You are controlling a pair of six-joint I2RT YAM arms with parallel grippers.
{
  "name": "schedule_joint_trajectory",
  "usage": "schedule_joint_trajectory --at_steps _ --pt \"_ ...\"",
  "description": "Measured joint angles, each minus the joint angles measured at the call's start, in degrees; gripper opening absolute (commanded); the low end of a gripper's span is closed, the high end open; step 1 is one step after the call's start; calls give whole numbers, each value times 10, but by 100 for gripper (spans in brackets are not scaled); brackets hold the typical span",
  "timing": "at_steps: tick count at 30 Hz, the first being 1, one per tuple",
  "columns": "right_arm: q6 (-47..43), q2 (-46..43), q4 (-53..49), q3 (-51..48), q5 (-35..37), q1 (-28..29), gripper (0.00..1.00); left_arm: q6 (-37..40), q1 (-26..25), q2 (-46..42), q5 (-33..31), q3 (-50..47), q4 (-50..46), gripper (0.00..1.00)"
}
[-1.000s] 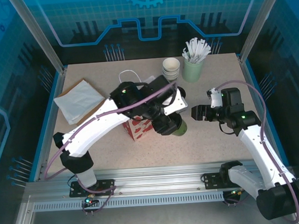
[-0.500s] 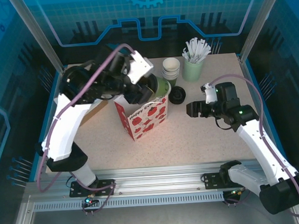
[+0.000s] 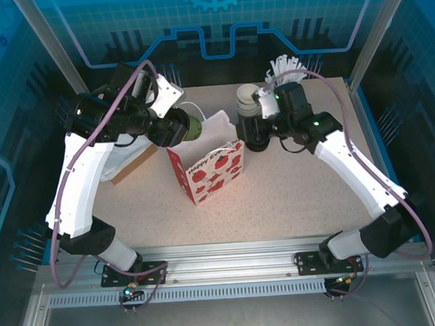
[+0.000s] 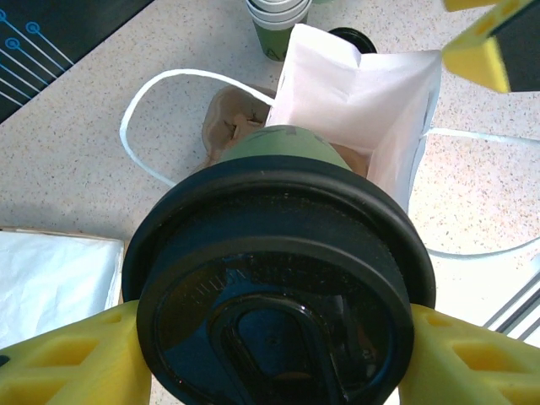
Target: Pack the takeout coffee
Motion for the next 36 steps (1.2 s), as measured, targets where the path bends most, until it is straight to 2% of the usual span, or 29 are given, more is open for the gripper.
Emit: schedule_joint_trajectory --at_steps 8,14,20,36 --pt "-21 80 -15 65 15 25 60 13 -2 6 4 -7 -22 41" --pt "-32 101 -29 69 35 27 48 26 -25 46 2 -9 -37 41" --pt "-34 104 -30 72 43 27 40 41 -33 94 -11 -9 -47 42" --pt "-42 104 -30 75 49 27 30 71 -38 165 -14 2 -58 42"
